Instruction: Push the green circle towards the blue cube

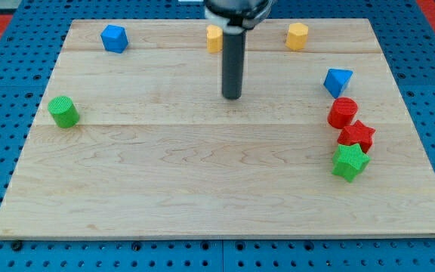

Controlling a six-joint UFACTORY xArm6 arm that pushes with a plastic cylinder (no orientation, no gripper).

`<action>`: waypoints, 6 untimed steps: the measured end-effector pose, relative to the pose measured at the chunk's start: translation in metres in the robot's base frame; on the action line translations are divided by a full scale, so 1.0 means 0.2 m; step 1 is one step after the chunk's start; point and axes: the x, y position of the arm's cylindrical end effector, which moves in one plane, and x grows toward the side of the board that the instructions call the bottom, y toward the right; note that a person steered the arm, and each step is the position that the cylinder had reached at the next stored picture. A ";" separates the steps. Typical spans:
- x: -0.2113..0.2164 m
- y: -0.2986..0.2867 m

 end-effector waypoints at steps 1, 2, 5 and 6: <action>0.40 -0.38; 0.46 -1.04; 0.23 -1.34; 0.14 -1.26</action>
